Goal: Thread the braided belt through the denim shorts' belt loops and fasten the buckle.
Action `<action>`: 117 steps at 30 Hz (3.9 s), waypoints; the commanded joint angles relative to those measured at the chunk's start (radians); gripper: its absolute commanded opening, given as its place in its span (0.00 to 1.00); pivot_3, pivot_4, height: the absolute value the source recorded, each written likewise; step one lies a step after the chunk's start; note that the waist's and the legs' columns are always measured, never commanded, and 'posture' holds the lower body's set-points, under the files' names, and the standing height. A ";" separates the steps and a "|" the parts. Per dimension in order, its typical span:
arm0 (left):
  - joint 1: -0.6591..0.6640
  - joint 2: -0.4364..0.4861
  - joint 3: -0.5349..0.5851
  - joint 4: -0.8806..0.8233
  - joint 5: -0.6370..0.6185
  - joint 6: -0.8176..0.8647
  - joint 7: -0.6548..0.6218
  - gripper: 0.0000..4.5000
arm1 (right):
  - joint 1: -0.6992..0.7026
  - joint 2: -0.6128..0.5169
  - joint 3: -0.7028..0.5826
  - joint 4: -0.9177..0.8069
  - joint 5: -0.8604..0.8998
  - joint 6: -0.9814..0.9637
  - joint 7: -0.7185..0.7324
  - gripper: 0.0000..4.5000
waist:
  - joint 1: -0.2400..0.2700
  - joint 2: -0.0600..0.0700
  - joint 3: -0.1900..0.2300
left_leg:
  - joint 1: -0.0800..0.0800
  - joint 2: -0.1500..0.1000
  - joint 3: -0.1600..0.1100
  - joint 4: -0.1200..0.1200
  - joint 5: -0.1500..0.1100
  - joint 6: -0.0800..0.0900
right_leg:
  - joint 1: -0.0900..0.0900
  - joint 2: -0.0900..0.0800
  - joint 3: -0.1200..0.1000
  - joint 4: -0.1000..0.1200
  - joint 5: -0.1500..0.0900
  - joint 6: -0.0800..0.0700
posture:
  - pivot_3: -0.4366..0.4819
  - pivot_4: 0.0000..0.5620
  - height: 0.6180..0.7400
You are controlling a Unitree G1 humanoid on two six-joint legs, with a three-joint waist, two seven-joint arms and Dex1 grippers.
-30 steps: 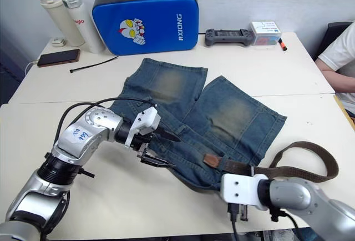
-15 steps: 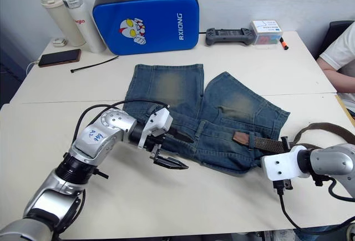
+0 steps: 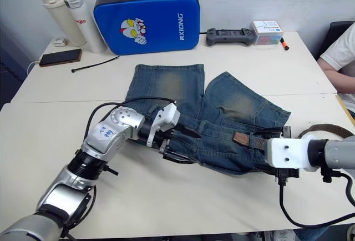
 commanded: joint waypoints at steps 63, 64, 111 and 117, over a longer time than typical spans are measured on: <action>-0.529 -0.371 0.259 0.681 0.066 0.599 0.405 0.01 | 0.236 0.194 -0.199 -0.387 0.088 0.572 -0.218 1.00 | -0.004 -0.002 0.001 | -0.002 0.000 0.004 0.000 0.000 -0.002 | -0.006 0.000 0.003 0.007 0.000 0.000 | 0.48 0.27 1.00; -0.509 -0.348 0.259 0.637 0.060 0.630 0.410 0.01 | 0.223 0.189 -0.183 -0.375 0.084 0.564 -0.215 1.00 | -0.004 -0.002 0.001 | -0.002 0.000 0.004 0.000 0.001 -0.002 | -0.006 0.000 0.003 0.007 0.000 0.000 | 0.48 0.27 1.00; -0.135 0.392 0.020 -0.199 -0.169 0.628 0.010 1.00 | -0.252 -0.024 0.512 0.144 -0.337 -0.202 0.012 0.02 | -0.027 -0.002 0.000 | -0.004 -0.001 0.002 0.000 0.001 -0.002 | -0.010 0.000 0.003 0.009 0.000 -0.001 | 0.48 0.27 1.00; -0.117 0.401 -0.020 -0.228 -0.168 0.597 -0.013 1.00 | -0.446 0.006 0.560 0.609 -0.444 -0.749 -0.025 0.02 | -0.032 -0.002 0.001 | -0.002 -0.002 0.003 0.001 0.001 -0.002 | -0.006 -0.001 0.003 0.008 0.000 -0.001 | 0.48 0.27 1.00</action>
